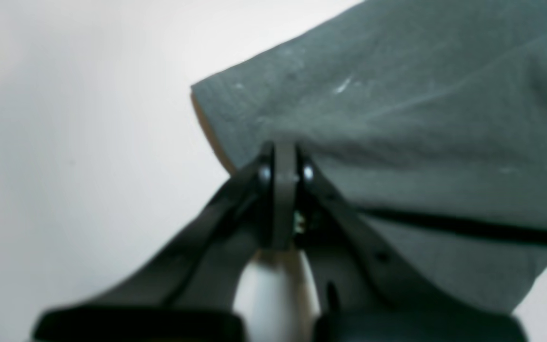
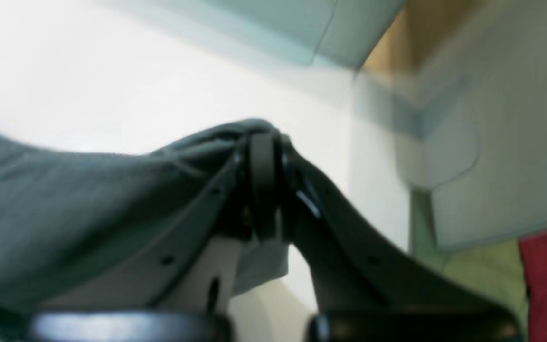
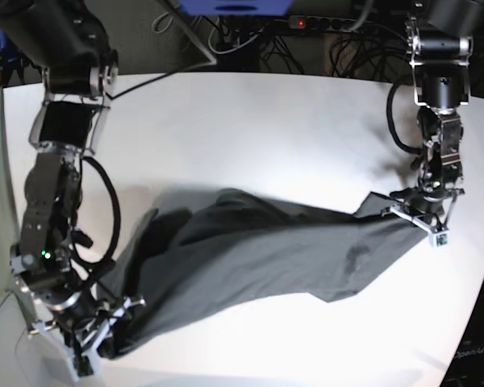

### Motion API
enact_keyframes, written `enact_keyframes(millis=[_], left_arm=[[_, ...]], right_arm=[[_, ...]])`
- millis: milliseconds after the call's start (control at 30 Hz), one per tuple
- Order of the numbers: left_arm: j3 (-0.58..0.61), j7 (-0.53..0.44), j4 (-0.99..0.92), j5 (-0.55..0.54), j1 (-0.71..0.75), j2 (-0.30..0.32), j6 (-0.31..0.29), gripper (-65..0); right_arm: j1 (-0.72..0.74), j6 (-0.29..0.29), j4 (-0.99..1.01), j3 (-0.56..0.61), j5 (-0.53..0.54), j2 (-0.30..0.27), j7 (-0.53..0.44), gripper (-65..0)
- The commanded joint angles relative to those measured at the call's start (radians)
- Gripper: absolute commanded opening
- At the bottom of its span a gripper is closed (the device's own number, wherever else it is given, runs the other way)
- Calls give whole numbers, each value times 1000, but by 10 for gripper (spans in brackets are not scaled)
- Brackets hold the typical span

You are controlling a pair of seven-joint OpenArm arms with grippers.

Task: Layout the t-shirt on the table in an organized manner, then fold the t-shirt properly
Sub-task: 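Lift the shirt with both grippers and stretch it between them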

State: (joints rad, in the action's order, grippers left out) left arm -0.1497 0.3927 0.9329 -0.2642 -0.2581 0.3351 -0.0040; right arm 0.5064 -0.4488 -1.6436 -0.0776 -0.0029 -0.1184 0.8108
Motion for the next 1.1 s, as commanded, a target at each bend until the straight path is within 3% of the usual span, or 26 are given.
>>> enact_keyframes(millis=[0,233,400,567,867,1067], left_arm=[[-4,-15,18,3,-20,15,0,-648],[-4,-13,18,3,-19,15,0,-648],[-4,-11,19,3,-8,17,0,-648],[-4,-11,19,3,0,17,0,-648],[-4,-13,21,1,7,17,0,-648],[-4,-13,21,3,7,17,0,-648]], right_arm=[[51,2,1,-1,2,-4,-31,-650],[173,2,317,51,2,-4,-52,-631],[262,3,529,57,2,-4,-153,-502],[271,3,481,48,2,-7,-158,-375],[-117,3,96,15,1,-93,-118,-358],[-302,3,50,-67,2,-53,-124,-358]])
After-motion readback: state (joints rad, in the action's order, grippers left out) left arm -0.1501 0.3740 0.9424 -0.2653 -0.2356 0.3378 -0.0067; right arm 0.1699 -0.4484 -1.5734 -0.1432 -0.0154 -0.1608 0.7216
